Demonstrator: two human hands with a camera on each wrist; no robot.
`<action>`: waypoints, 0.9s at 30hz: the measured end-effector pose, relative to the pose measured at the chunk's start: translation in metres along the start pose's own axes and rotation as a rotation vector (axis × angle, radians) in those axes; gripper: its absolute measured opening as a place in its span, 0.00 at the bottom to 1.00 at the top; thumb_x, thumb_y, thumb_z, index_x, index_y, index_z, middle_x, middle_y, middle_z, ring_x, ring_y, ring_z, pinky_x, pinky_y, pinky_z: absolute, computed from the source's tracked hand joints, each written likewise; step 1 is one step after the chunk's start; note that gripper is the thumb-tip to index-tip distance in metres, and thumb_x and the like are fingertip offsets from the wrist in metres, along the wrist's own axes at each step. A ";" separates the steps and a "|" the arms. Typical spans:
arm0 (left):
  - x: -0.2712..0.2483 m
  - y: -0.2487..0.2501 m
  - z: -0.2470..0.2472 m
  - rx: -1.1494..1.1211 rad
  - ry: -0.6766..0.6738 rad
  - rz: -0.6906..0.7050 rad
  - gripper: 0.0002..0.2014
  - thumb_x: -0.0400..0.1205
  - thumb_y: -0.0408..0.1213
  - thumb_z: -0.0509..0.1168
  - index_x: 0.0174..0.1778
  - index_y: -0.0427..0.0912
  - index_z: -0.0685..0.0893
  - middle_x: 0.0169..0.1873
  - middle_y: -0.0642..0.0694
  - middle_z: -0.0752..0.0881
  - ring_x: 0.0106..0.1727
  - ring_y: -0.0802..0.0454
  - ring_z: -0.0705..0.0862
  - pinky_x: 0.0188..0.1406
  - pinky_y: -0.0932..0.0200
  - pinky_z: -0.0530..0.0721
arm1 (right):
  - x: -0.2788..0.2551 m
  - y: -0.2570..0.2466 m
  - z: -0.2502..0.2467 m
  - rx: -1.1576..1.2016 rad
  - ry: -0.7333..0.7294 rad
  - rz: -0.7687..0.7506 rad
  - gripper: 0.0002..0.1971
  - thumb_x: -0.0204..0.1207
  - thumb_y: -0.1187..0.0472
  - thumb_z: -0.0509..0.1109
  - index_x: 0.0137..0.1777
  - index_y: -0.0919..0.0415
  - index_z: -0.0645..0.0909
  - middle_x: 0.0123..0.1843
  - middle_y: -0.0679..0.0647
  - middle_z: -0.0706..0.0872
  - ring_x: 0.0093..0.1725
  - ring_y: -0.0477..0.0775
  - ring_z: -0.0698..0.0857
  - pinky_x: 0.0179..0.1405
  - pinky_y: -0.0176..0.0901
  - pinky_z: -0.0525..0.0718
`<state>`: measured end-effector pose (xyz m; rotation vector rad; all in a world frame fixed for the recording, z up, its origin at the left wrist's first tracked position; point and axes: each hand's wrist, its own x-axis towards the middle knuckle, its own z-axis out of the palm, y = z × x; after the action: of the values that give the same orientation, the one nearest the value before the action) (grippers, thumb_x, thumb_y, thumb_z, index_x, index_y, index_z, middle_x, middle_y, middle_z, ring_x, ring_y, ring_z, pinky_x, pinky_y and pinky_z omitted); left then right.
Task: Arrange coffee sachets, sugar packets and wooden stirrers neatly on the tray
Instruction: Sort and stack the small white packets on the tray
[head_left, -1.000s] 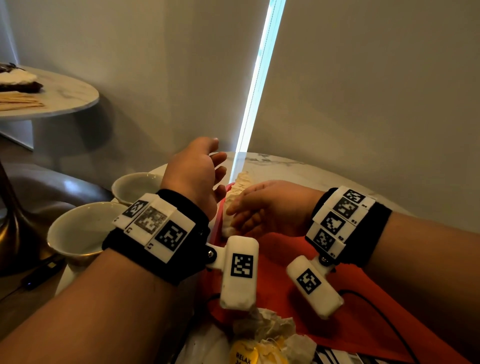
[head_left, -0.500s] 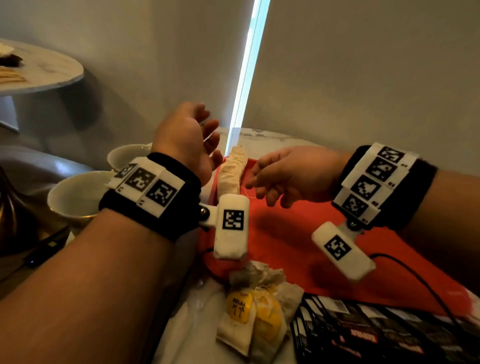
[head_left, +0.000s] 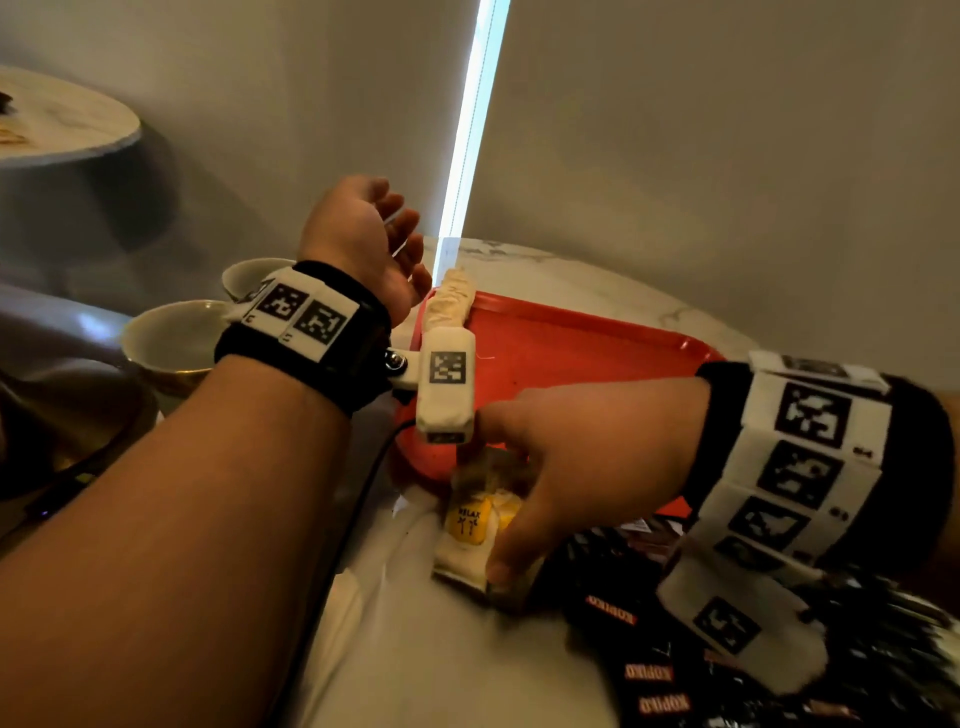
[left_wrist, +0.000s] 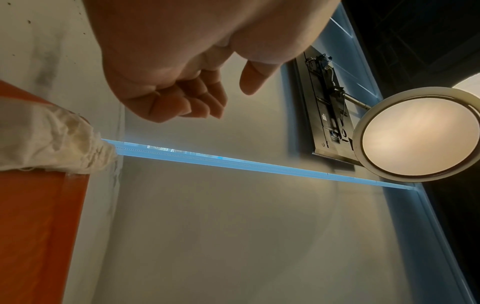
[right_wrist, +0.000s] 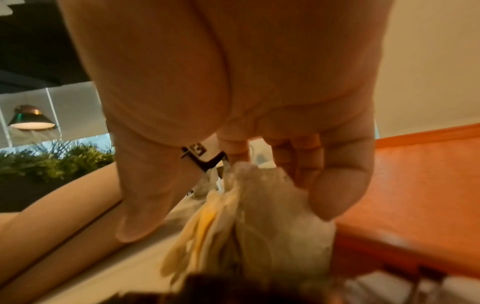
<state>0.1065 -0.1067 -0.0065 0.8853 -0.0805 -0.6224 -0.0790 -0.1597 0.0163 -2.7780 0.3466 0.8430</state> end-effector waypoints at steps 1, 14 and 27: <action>-0.001 0.000 0.000 -0.003 -0.001 0.002 0.09 0.85 0.47 0.61 0.51 0.47 0.82 0.46 0.50 0.83 0.44 0.52 0.80 0.38 0.53 0.76 | 0.000 -0.004 0.004 0.019 -0.002 0.002 0.44 0.66 0.40 0.83 0.81 0.37 0.67 0.71 0.39 0.82 0.66 0.46 0.83 0.69 0.49 0.83; -0.004 0.001 -0.003 -0.051 -0.031 -0.012 0.09 0.85 0.47 0.61 0.52 0.47 0.83 0.47 0.49 0.83 0.45 0.51 0.80 0.41 0.54 0.77 | 0.009 -0.014 0.021 -0.169 0.110 -0.012 0.18 0.81 0.53 0.73 0.71 0.50 0.84 0.58 0.47 0.89 0.55 0.50 0.87 0.59 0.47 0.89; 0.002 -0.007 0.002 0.084 -0.236 -0.120 0.20 0.84 0.54 0.61 0.63 0.42 0.82 0.55 0.41 0.84 0.55 0.44 0.83 0.47 0.50 0.81 | -0.025 0.034 -0.075 0.386 0.313 -0.027 0.08 0.75 0.69 0.78 0.52 0.59 0.89 0.44 0.56 0.94 0.39 0.51 0.93 0.36 0.37 0.89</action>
<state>0.1042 -0.1126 -0.0110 0.8990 -0.2692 -0.8399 -0.0701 -0.2089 0.0862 -2.5329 0.4664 0.2901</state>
